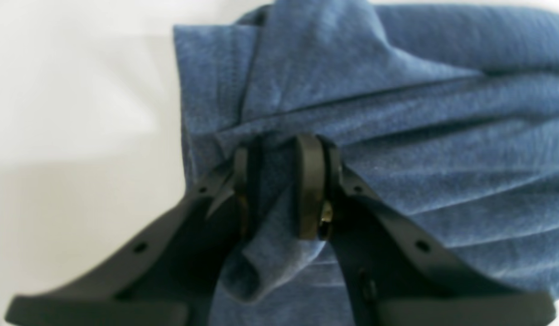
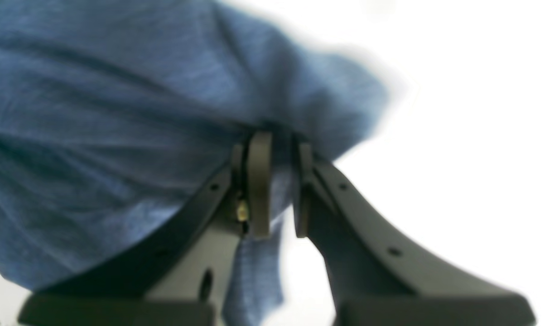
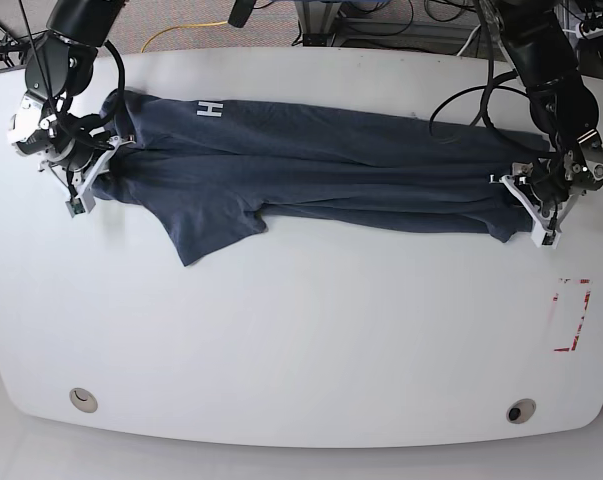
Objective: Fold the T-shirt properly
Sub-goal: 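Lay the folded hem onto the collar edge with both grippers, then pull the right gripper's shirt corner outward to straighten the folded strip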
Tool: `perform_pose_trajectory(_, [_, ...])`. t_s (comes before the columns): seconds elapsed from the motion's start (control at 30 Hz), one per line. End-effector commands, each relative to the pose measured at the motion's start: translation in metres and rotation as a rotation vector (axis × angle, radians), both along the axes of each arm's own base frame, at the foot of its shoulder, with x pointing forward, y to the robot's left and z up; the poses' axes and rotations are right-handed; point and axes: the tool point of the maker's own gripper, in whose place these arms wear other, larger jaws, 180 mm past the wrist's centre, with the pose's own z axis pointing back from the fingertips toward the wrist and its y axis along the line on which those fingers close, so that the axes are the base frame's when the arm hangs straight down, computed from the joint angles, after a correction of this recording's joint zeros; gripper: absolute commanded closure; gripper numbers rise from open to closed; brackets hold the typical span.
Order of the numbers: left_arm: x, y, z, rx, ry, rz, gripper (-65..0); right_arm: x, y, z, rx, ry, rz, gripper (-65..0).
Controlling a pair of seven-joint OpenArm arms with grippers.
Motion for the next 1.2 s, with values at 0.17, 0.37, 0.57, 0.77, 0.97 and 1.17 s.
perform_pose_trajectory(0.17, [-0.006, 0.01, 0.0, 0.043, 0.032, -0.004, -11.5, 0.048, 0.011, 0.046, -0.011, -0.135, 0.015, -38.5])
perform_pose_trajectory(0.37, [-0.014, 0.01, -0.005, 0.044, 0.048, -0.006, -11.5, 0.074, 0.024, 0.046, 0.067, -0.153, -0.001, -51.8])
perform_pose_trajectory(0.57, [-0.012, 0.011, 0.003, 0.064, 0.025, -0.014, -11.5, 0.104, 0.057, 0.026, 0.164, -0.117, 0.063, -45.0])
perform_pose_trajectory(0.77, [-0.015, 0.006, 0.009, 0.077, 0.002, -0.026, -11.5, 0.115, 0.083, 0.007, 0.237, -0.102, 0.1, -44.7])
perform_pose_trajectory(0.97, [-0.012, 0.001, 0.018, 0.087, -0.028, -0.034, -11.5, 0.117, 0.106, -0.002, 0.295, -0.092, 0.11, -44.5])
perform_pose_trajectory(1.17, [-0.012, 0.001, 0.017, 0.086, -0.025, -0.034, -11.5, 0.114, 0.132, -0.008, 0.316, -0.073, 0.157, -44.4])
